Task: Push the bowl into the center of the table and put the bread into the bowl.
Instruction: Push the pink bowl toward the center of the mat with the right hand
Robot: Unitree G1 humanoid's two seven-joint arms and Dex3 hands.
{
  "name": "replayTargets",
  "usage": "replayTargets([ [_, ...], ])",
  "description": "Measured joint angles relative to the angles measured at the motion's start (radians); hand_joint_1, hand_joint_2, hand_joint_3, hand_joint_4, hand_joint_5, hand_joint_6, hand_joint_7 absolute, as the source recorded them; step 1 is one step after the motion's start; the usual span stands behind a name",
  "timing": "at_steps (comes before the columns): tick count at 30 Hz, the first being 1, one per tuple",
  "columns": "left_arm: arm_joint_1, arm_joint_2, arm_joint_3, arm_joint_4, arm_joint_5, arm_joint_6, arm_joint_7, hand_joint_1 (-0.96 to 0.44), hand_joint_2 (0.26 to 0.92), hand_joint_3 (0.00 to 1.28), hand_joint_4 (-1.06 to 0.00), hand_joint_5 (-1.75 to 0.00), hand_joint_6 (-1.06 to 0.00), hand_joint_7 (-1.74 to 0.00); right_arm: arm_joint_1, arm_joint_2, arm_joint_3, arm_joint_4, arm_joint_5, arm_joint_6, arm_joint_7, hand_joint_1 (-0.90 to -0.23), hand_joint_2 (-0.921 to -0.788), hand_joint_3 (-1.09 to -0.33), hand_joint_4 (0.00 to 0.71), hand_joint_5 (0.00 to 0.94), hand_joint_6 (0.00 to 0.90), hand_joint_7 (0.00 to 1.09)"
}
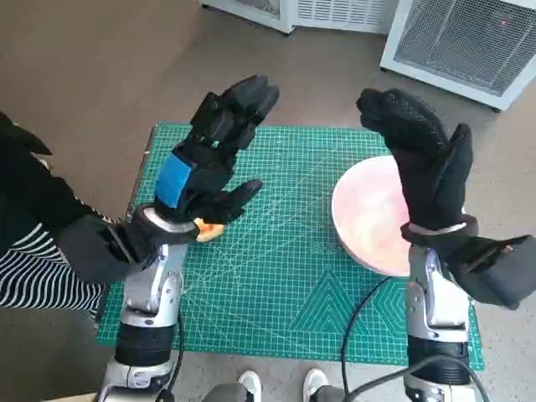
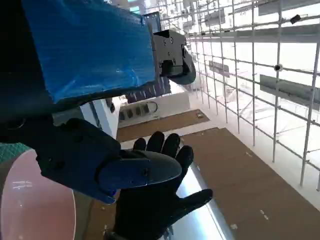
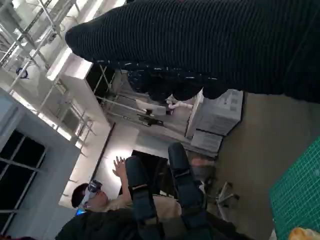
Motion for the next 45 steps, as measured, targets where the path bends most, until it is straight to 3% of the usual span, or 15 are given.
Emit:
replayTargets([
  [45,-0.001,0.004,0.000,0.000,-0.002,0.001,-0.012,-0.52,0.742,0.56,0.00,-0.30,0.00,-0.60,-0.001,0.000,-0.009,-0.003,0.021,0.001,0.000,-0.701,-0.921,-0.654,0.124,0.006,0.012,0.54],
])
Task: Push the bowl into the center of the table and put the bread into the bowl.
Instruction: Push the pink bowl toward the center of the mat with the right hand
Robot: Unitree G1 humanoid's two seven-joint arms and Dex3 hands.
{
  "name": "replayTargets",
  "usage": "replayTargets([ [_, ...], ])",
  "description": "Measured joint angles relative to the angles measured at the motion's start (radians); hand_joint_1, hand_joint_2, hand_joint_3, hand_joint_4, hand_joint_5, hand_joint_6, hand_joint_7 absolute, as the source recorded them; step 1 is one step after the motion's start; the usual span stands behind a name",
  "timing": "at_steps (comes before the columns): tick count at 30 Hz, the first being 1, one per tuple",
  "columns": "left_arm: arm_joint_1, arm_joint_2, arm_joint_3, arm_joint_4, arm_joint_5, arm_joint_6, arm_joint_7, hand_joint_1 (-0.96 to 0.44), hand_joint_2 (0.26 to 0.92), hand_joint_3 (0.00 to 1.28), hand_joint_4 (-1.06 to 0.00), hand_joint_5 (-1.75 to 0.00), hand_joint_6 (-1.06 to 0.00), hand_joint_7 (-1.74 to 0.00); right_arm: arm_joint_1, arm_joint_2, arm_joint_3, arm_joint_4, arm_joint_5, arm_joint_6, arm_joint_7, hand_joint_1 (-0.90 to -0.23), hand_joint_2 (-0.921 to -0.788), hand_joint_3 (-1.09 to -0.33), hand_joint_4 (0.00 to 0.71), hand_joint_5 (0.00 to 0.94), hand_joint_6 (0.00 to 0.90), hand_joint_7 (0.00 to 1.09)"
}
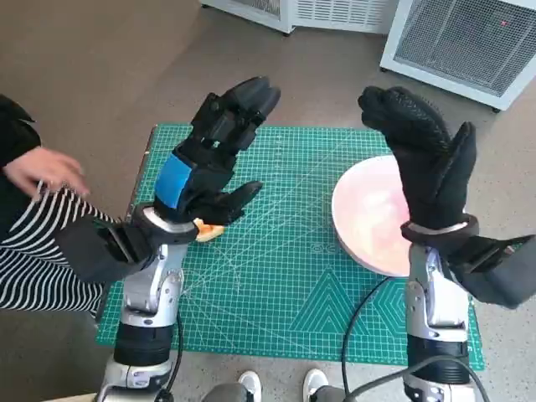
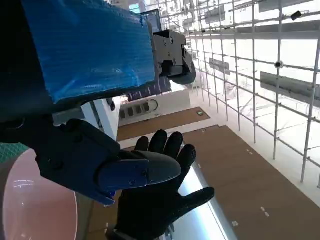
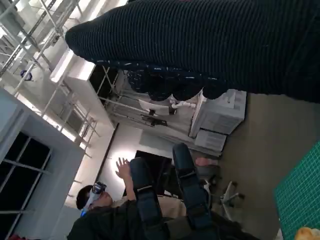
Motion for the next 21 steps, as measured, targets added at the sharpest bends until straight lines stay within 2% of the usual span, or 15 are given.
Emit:
replayTargets([
  [3,0.000,-0.002,0.000,0.000,-0.001,0.000,-0.001,-0.52,0.742,0.56,0.00,-0.30,0.00,-0.60,0.002,-0.010,-0.017,-0.005,0.007,0.000,0.003,-0.697,-0.921,-0.646,0.131,0.008,0.016,0.54],
  [9,0.000,-0.001,0.005,0.000,-0.004,0.000,0.000,-0.50,0.741,0.56,0.00,-0.30,0.00,-0.60,0.014,-0.065,-0.082,-0.006,0.040,-0.004,0.019,-0.700,-0.921,-0.634,0.140,0.008,0.040,0.51],
  [14,0.000,0.000,0.006,0.000,-0.004,-0.002,0.000,-0.48,0.742,0.56,0.00,-0.29,0.00,-0.60,0.021,-0.122,-0.159,0.038,0.041,-0.035,0.016,-0.695,-0.921,-0.645,0.140,0.003,0.029,0.47],
  [21,0.000,-0.001,0.014,0.009,-0.008,-0.007,0.000,-0.49,0.748,0.55,0.00,-0.29,0.00,-0.59,0.025,-0.196,-0.249,0.151,0.025,-0.099,-0.031,-0.679,-0.921,-0.696,0.113,0.000,0.002,0.44],
])
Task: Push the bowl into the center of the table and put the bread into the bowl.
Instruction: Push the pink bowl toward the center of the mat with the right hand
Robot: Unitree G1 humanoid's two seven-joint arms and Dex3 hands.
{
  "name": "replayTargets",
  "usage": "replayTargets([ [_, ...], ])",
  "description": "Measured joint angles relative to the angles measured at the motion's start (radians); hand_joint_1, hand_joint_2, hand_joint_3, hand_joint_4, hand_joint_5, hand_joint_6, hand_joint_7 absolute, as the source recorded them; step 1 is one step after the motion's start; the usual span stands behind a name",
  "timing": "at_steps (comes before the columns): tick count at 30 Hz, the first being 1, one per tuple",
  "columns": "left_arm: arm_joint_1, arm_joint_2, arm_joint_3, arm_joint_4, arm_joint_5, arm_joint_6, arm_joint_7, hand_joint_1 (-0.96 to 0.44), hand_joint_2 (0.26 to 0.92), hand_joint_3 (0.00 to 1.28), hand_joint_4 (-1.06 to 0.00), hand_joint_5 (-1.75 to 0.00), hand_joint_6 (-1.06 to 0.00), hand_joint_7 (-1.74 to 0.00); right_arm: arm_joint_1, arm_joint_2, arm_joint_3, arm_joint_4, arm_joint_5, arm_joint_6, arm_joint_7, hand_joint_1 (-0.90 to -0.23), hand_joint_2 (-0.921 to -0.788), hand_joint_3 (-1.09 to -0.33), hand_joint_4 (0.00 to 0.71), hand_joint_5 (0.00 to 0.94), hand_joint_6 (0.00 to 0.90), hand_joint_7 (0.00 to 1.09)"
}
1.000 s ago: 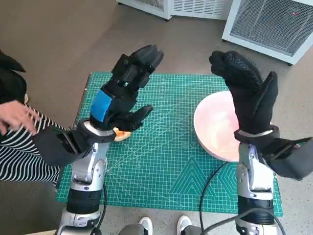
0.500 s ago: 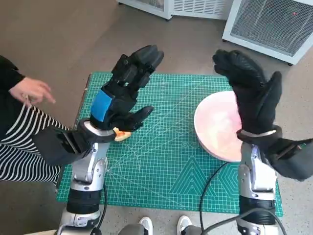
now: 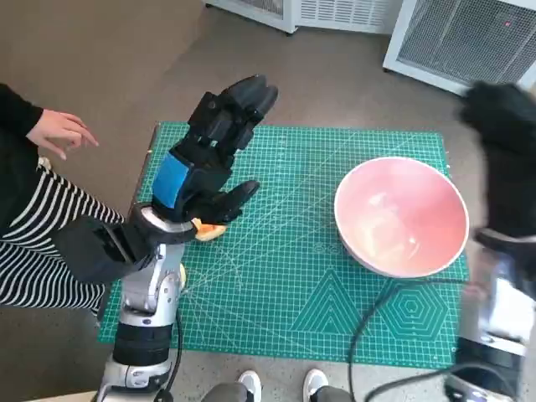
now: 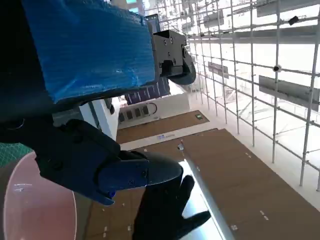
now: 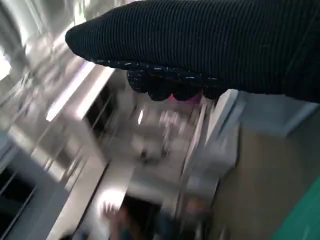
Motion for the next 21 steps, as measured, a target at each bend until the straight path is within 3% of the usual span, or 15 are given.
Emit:
replayTargets([
  [10,0.000,-0.004,0.008,0.009,-0.005,0.000,-0.004,-0.50,0.777,0.50,0.00,-0.29,0.00,-0.59,-0.023,-0.068,-0.075,0.277,-0.021,-0.069,-0.048,-0.668,-0.921,-0.718,0.102,0.000,-0.001,0.43],
  [21,0.000,-0.003,0.009,0.023,-0.023,0.000,-0.023,-0.49,0.782,0.49,0.00,-0.30,0.00,-0.58,-0.064,-0.077,-0.080,0.523,-0.029,-0.081,-0.066,-0.609,-0.921,-0.746,0.086,0.000,-0.001,0.39],
])
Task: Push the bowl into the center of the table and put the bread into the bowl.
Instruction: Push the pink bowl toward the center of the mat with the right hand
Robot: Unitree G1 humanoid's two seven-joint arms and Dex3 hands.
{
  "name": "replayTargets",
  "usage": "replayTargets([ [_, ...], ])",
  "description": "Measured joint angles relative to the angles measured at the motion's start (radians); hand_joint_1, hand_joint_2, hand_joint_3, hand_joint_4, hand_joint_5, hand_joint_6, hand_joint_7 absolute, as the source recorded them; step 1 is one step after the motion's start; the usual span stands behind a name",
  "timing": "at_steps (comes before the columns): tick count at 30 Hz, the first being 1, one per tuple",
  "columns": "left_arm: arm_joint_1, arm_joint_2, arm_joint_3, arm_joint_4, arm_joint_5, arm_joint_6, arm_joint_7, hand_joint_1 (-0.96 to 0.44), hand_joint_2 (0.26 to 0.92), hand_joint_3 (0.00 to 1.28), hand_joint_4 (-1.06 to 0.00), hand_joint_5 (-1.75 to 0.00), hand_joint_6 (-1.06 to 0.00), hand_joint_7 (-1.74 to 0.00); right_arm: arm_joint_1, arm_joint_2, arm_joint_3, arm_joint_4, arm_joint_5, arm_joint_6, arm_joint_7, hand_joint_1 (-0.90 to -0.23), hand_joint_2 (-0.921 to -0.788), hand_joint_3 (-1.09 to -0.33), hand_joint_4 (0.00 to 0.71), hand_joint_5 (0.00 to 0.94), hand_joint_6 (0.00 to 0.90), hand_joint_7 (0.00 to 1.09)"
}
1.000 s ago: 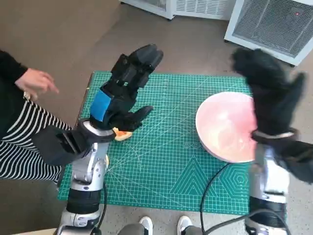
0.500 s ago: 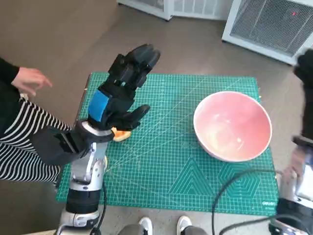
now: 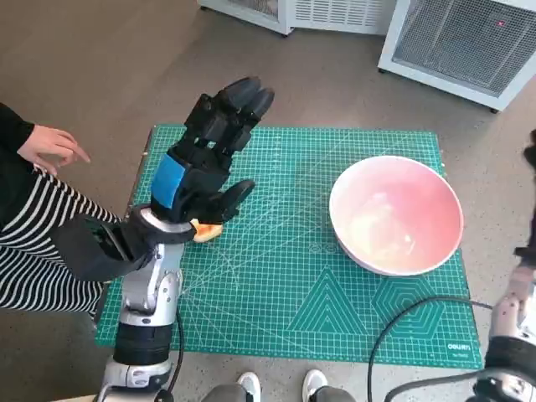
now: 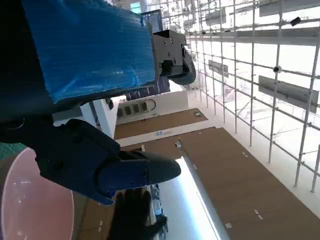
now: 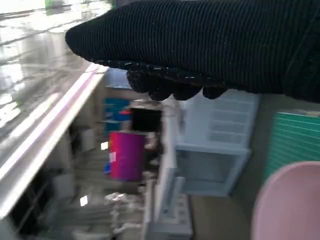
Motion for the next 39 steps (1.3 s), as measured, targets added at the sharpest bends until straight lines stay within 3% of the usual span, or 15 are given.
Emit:
replayTargets([
  [8,0.000,0.013,0.006,0.002,-0.004,0.003,-0.009,-0.49,0.782,0.49,0.00,-0.30,0.00,-0.58,-0.028,0.002,0.019,0.155,-0.007,0.004,-0.019,-0.625,-0.921,-0.752,0.101,0.008,0.021,0.39],
  [15,0.000,0.018,0.010,0.002,-0.008,0.009,-0.009,-0.49,0.780,0.49,0.00,-0.29,0.00,-0.57,-0.063,0.020,0.039,0.259,-0.030,0.009,-0.031,-0.629,-0.921,-0.746,0.111,0.009,0.043,0.39],
  [30,0.002,0.036,0.015,-0.013,-0.007,0.011,-0.010,-0.49,0.783,0.48,0.00,-0.30,0.00,-0.57,-0.128,0.096,0.098,0.367,-0.050,0.012,-0.027,-0.685,-0.921,-0.742,0.121,0.009,0.065,0.37],
  [39,0.021,0.051,0.018,-0.016,0.001,0.002,-0.007,-0.50,0.833,0.38,-0.01,-0.29,0.00,-0.56,-0.148,0.163,0.145,0.358,-0.079,0.013,-0.012,-0.686,-0.921,-0.764,0.119,0.004,0.069,0.36],
])
